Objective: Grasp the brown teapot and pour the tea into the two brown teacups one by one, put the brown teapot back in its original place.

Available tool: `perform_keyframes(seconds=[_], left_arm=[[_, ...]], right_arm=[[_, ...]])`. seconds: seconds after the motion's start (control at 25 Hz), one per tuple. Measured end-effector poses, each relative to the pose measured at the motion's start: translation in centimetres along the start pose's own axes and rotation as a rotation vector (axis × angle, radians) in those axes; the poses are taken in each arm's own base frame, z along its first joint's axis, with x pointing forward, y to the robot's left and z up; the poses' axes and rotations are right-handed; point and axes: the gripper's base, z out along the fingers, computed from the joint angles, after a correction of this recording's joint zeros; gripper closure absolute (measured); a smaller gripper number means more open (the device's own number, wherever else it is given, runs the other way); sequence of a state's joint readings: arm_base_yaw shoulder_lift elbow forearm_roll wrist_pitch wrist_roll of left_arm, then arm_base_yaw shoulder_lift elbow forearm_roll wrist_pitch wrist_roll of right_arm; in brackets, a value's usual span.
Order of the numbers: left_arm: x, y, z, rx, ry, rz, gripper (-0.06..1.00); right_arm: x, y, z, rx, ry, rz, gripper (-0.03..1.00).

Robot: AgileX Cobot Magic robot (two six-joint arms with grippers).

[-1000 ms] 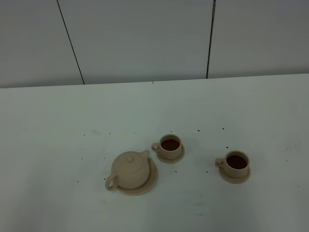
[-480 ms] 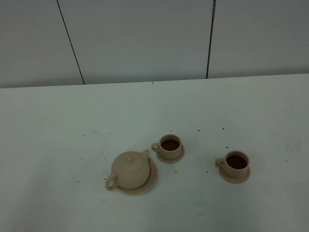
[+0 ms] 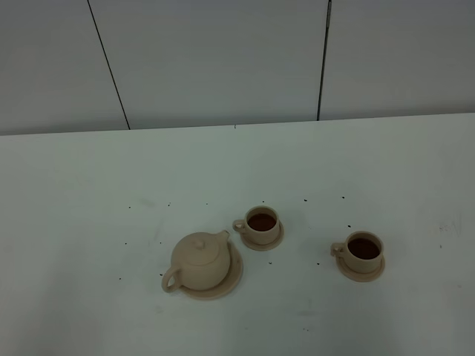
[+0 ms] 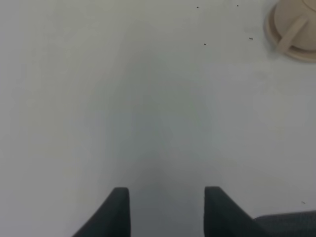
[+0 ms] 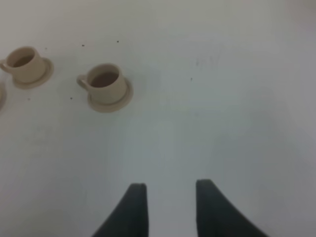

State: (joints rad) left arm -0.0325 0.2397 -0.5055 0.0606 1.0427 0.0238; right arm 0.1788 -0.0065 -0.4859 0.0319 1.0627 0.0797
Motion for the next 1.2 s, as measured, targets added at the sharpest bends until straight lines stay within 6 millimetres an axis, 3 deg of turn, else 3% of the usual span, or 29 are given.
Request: perform_keyframes(seconds=[1.2], left_arm=[[0.0, 0.0, 0.0, 0.0, 0.0, 0.003, 0.53]], right_arm=[[0.0, 0.0, 0.0, 0.0, 0.0, -0.001, 0.73]])
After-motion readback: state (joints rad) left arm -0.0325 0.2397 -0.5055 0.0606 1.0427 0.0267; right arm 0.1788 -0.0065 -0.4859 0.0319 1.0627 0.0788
